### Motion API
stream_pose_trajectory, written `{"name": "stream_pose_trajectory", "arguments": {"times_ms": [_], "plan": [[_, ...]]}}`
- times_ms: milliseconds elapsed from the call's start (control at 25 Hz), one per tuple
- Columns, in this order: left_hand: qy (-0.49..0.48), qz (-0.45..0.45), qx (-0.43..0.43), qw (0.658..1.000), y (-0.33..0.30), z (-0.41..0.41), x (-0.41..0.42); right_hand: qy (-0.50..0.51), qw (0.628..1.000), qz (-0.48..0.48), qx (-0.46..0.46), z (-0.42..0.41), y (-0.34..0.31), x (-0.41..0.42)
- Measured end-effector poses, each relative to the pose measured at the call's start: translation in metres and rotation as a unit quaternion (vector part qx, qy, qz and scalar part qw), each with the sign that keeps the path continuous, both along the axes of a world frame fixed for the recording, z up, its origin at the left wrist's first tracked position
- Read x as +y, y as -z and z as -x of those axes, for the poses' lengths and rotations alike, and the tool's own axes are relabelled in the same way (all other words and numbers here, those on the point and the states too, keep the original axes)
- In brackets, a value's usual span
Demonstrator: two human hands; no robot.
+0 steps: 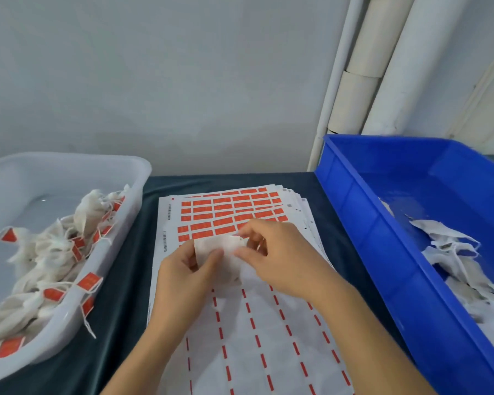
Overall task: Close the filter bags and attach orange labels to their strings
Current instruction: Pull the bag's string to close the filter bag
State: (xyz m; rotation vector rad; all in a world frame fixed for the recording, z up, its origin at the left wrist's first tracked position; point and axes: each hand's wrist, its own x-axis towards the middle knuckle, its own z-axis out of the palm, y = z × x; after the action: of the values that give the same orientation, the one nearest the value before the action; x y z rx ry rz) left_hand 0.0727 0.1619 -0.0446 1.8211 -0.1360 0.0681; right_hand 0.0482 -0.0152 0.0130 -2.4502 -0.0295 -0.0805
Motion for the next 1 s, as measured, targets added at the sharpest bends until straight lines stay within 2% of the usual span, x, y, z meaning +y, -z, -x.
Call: {"name": "stream_pose_trajectory", "arguments": {"times_ms": [200, 360, 560, 720, 880, 1000], "plan": [[0.065, 0.050, 0.022, 0.996, 0.007, 0.000, 0.000, 0.037, 0.993, -0.062, -0.089, -0.005, 0.037, -0.001], [0.124, 0.115, 0.059, 0.984, 0.006, 0.003, 0.001, 0.095, 0.975, -0.137, -0.149, -0.005, 0.057, 0.010], [0.132, 0.133, 0.080, 0.979, 0.006, 0.004, 0.000, 0.111, 0.956, -0.195, -0.187, -0.002, 0.074, 0.018], [0.145, 0.107, 0.087, 0.980, 0.004, 0.003, -0.005, 0.106, 0.954, -0.175, -0.217, -0.001, 0.072, 0.019], [0.156, 0.035, 0.064, 0.985, 0.009, 0.002, -0.005, 0.118, 0.956, -0.145, -0.229, 0.001, 0.075, 0.018], [0.128, 0.001, 0.055, 0.990, 0.012, 0.002, -0.006, 0.144, 0.944, -0.098, -0.281, -0.001, 0.077, 0.016]]}}
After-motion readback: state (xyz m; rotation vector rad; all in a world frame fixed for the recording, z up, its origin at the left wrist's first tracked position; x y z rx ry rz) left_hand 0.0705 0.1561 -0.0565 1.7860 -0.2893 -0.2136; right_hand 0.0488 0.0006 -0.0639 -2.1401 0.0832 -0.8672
